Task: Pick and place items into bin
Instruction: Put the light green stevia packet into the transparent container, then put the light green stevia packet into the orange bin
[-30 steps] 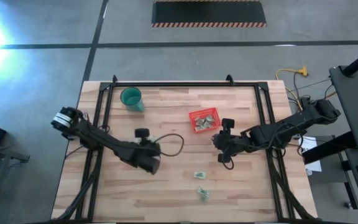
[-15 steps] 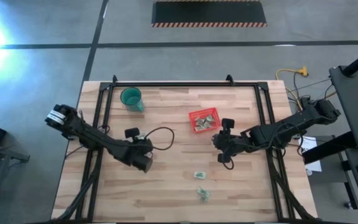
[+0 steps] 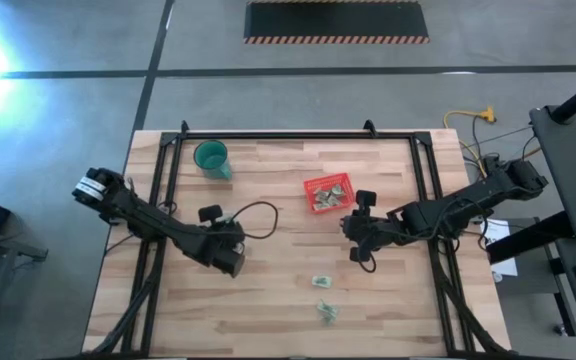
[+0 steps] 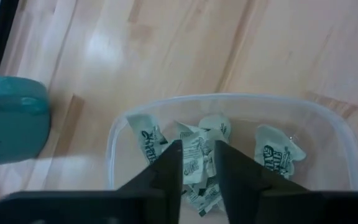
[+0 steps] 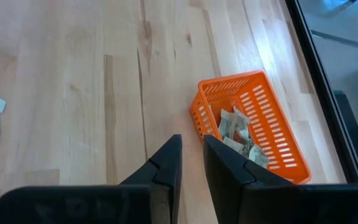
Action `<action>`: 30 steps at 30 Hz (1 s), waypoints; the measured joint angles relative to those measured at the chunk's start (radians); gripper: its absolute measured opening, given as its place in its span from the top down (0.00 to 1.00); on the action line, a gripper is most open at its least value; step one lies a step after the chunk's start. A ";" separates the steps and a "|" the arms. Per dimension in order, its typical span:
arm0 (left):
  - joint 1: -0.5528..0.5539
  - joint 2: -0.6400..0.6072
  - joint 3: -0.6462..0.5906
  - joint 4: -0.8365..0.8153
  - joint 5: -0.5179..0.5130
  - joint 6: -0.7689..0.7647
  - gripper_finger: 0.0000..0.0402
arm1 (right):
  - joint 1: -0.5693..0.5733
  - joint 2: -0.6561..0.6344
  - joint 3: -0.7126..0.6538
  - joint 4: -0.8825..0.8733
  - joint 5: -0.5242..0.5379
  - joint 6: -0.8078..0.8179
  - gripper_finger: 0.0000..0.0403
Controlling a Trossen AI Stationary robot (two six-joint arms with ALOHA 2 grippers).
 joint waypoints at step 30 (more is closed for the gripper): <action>-0.066 0.000 0.075 0.007 0.063 -0.012 0.67 | 0.031 0.170 -0.170 0.681 -0.605 -0.190 0.86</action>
